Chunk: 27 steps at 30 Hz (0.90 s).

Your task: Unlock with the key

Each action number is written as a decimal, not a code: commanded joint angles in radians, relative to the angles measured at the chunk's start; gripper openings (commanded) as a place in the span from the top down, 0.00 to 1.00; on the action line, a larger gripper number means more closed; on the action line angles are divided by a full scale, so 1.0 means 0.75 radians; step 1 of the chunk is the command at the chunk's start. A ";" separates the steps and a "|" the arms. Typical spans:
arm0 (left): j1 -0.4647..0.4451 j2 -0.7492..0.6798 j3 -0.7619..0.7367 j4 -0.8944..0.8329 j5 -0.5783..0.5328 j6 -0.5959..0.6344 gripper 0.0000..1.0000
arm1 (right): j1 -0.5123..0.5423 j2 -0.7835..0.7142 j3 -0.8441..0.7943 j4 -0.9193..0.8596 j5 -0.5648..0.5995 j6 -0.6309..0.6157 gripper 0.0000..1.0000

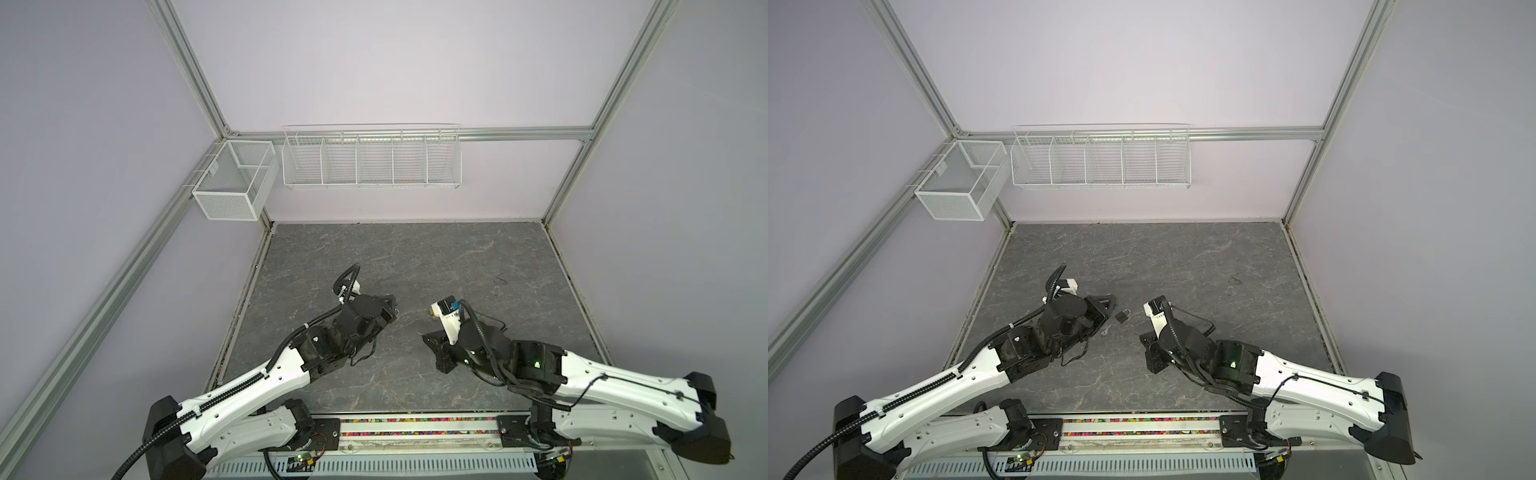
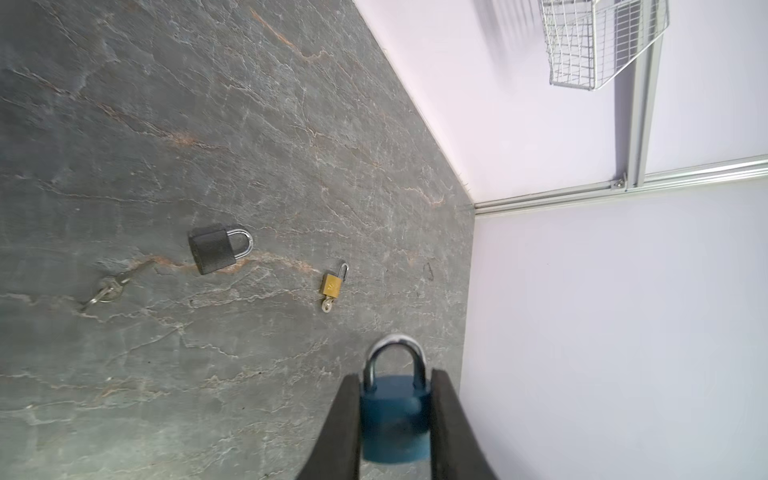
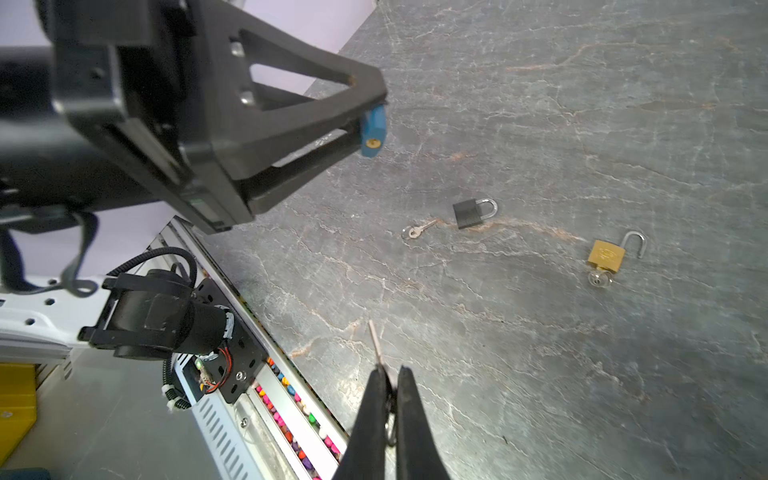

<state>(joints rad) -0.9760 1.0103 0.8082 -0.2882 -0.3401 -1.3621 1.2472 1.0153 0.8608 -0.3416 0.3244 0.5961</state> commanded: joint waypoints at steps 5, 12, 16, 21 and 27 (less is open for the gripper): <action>0.005 -0.049 -0.088 0.201 0.003 -0.143 1.00 | 0.028 0.055 0.064 0.184 0.106 -0.038 0.93; 0.005 -0.064 -0.096 0.222 0.015 -0.188 1.00 | 0.026 0.137 0.097 0.213 0.239 -0.036 0.94; 0.005 -0.063 -0.102 0.231 0.028 -0.205 1.00 | 0.019 0.158 0.091 0.267 0.273 -0.047 0.94; 0.005 -0.065 -0.112 0.250 0.028 -0.222 1.00 | -0.009 0.205 0.102 0.319 0.308 -0.082 0.94; 0.005 -0.092 -0.136 0.255 0.016 -0.262 1.00 | -0.031 0.246 0.107 0.367 0.276 -0.088 0.94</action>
<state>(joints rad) -0.9760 0.9653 0.7185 -0.1207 -0.3149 -1.5181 1.2343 1.1923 0.9184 -0.1192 0.5266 0.5480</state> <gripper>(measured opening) 0.219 0.064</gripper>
